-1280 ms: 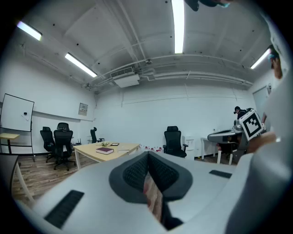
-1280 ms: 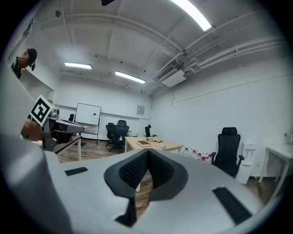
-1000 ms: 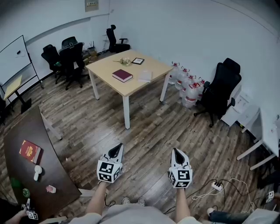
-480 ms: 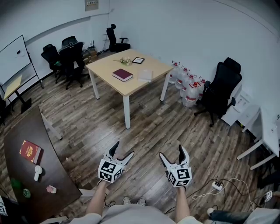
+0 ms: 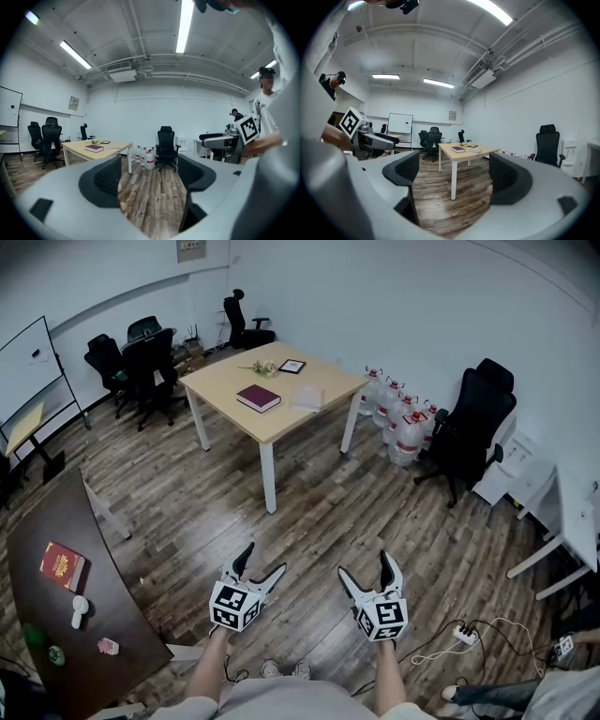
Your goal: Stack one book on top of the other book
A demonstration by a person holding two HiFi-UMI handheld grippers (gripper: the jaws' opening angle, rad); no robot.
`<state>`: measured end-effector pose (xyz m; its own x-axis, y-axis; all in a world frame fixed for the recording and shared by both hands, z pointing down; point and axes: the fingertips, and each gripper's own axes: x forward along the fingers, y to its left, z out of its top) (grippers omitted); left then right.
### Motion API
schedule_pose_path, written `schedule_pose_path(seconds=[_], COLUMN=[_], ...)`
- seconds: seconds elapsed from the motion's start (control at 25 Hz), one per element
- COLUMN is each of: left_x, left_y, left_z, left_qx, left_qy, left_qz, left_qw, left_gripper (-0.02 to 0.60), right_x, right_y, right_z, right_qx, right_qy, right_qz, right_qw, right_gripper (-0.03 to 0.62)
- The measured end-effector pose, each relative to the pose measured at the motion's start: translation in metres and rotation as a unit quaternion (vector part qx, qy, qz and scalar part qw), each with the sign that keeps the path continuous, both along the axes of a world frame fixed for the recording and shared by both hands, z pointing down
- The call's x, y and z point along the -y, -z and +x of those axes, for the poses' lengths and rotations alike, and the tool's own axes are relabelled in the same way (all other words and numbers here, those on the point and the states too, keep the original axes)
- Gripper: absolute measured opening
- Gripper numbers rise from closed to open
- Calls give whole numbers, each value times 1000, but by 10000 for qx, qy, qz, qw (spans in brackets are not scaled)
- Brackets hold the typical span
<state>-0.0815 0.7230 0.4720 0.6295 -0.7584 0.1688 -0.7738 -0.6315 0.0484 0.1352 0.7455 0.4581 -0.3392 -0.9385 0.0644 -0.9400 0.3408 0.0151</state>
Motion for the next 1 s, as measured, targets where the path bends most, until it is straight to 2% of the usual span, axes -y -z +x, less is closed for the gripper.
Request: schedule_pose_path(seconds=[0.6,1.0], left_x=[20,58], left_y=[-9,-21], left_z=[38,37], left_qx=[79,58], left_qy=[158,334], left_qz=[-27,-72], left_qw=[9998,9994], left_gripper=[367,367], right_x=[26,66], right_y=[-18,-27], right_z=[32,44], right_qx=[-97,-54], right_qy=[76,78], right_qz=[-95,-99], right_qw=[9999,9999], right_gripper=[451,451])
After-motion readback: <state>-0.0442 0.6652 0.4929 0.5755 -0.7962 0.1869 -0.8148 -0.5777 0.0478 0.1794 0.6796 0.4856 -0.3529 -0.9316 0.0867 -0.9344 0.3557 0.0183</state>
